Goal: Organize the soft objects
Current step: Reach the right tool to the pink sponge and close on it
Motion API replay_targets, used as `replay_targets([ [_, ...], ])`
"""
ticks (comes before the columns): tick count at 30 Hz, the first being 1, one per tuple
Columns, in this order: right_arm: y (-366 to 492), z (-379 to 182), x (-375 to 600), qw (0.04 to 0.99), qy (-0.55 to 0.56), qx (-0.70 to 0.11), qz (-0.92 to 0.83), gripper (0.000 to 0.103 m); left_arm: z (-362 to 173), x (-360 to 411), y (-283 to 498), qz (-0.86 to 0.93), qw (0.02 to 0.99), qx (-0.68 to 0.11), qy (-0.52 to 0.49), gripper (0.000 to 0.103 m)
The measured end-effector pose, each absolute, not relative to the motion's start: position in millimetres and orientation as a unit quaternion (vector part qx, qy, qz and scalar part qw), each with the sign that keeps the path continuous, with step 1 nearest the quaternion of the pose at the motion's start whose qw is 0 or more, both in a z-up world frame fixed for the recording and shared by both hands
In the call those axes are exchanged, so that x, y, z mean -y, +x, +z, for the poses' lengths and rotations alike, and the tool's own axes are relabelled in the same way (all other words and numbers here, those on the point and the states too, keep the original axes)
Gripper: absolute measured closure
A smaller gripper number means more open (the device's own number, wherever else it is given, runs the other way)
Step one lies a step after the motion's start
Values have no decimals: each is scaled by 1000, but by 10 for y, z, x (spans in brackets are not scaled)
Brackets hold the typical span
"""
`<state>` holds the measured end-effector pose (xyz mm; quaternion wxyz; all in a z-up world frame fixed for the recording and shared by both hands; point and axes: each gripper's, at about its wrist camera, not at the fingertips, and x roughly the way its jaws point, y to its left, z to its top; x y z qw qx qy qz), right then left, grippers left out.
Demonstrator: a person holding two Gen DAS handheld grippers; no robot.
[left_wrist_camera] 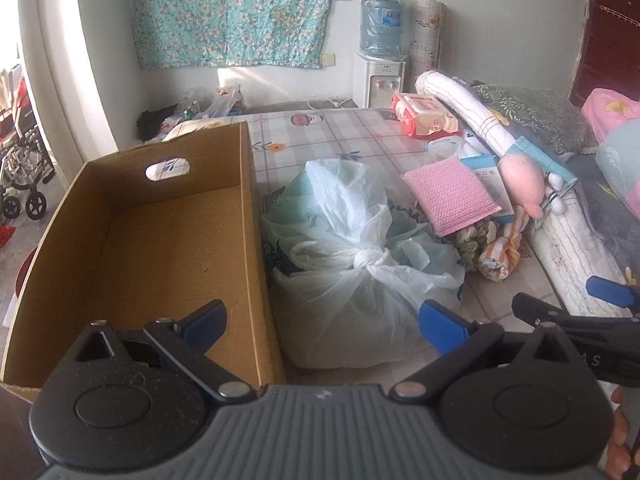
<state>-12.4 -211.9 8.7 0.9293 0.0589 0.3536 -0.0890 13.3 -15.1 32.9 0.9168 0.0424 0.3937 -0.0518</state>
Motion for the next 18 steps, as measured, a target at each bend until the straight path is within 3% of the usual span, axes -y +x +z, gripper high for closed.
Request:
replay_targets([
  [8,48,321,2867,955,136,-253,-69,1,343,514,541,-145,925,-350,10,0],
  [12,350,372,3128,956,163,-241,-34,2,225,762,721,-157,929,-334,3,5],
  [15,665,318,3230,950,178,-256,0,13,131,929,921,-167,925,-341,2,9],
  [18,988,176,3280,938,194,-286,30,33,55,1036,1108,-173,918,-355,-5,25],
])
